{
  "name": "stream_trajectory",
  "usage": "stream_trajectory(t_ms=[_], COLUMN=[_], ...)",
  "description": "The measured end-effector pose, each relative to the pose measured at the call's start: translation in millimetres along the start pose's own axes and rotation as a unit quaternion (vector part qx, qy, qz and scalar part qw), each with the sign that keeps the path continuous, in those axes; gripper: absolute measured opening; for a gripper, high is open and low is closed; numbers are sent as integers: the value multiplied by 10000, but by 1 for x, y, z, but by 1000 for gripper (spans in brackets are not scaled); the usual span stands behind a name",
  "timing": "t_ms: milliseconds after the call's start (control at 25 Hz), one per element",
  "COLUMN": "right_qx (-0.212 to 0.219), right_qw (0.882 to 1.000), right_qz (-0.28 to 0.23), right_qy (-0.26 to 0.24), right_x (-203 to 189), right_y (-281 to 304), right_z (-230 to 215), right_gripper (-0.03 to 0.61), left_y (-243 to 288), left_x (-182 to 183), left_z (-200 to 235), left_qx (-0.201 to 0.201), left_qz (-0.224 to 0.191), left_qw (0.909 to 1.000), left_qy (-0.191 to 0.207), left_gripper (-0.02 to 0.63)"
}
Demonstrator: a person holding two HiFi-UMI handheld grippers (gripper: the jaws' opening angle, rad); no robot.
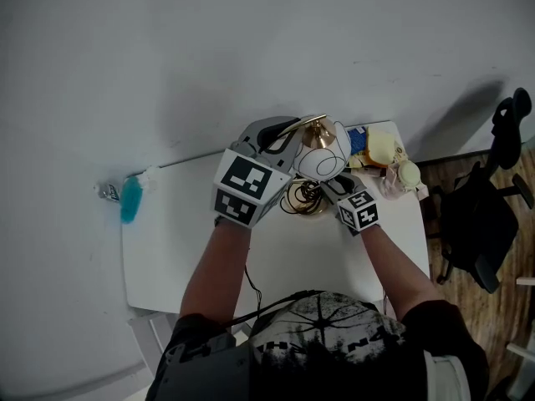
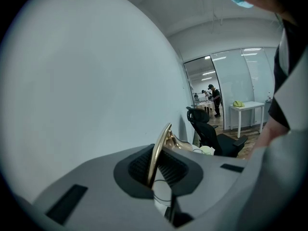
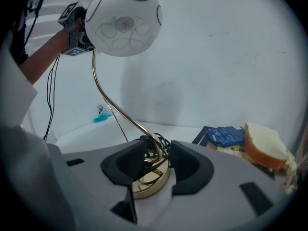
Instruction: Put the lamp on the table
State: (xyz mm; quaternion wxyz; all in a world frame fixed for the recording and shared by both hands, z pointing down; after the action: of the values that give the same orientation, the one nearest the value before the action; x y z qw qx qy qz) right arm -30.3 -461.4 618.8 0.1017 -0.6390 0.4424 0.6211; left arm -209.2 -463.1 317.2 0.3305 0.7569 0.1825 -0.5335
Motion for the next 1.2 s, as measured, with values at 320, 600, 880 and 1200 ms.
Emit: stream_trajectory(t_ms=[320, 600, 880, 1200], right_qx=[-14, -62, -67, -22], right_qw=[9997, 9991, 9983, 9980], right_qz=[-255, -411, -556, -625], right_qy=[25, 94, 131, 131], right_x=[5, 8, 15, 17], right_y=[-27, -48, -60, -68], right_z=[3, 3, 12, 20], right_gripper=[156, 156, 156, 156], left_y=[-2, 1, -3, -11], left_x=[2, 3, 1, 2], left_z=[-14, -21, -26, -31], left_qx=[25, 203, 702, 1199], left_qz=[-33, 32, 214, 290], left_qw=[9999, 9994, 9952, 9885], left_qy=[155, 286, 653, 877], left_gripper=[23, 23, 23, 141])
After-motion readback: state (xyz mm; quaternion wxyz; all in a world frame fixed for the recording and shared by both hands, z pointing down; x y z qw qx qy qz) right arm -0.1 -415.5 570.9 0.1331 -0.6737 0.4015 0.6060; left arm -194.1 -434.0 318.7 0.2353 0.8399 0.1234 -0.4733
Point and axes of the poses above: the fingertips, and each gripper's own axes: y forward along the fingers, z to its left, x out of its top, the point moved 10 cm from there along -y, backward along the fingers
